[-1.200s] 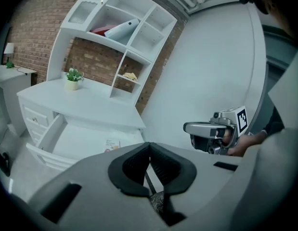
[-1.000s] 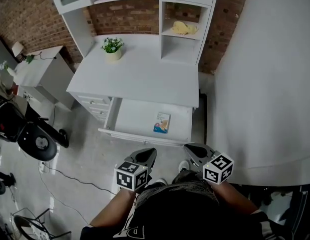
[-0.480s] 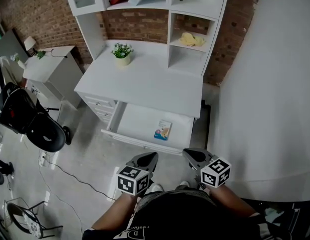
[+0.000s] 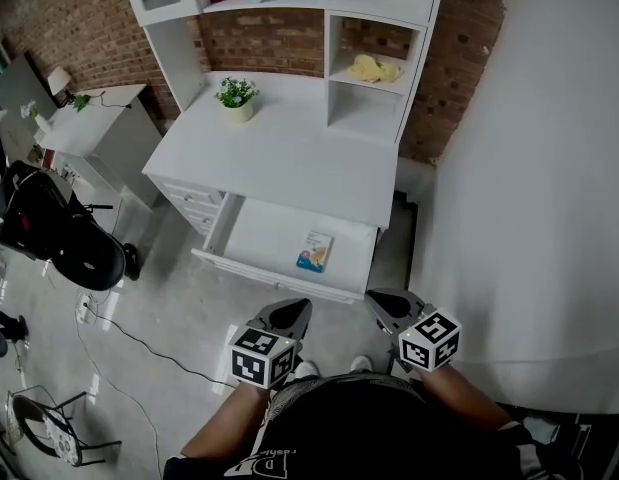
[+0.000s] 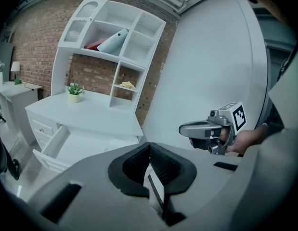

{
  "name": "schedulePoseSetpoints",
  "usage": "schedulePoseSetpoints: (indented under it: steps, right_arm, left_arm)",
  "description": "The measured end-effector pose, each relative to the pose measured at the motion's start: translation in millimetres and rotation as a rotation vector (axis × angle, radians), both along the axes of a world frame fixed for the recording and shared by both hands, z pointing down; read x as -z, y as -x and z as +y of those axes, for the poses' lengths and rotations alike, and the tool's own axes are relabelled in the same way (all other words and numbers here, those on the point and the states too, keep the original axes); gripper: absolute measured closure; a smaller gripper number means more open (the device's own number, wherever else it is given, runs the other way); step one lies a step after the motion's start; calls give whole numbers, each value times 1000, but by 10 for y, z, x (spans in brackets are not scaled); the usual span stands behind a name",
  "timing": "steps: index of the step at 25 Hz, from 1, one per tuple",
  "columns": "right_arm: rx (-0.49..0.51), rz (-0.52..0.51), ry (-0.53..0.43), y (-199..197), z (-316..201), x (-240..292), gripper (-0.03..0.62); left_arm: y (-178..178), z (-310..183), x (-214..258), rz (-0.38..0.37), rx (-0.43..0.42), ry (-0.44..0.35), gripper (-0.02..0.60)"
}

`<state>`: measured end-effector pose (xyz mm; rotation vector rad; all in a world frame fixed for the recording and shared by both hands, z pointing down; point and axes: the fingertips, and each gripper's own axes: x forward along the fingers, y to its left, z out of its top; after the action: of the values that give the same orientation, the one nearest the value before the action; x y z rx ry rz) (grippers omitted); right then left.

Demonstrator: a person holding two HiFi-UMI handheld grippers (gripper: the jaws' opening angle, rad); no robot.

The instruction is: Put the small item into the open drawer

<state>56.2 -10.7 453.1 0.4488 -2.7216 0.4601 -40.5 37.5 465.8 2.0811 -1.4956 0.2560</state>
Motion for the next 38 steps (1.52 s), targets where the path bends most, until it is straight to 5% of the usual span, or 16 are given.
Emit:
schedulePoseSetpoints:
  steps: [38]
  right_arm:
    - [9,5,39,-175,113,-145,589]
  left_arm:
    - [-179,71,30,-23,-5,14,565]
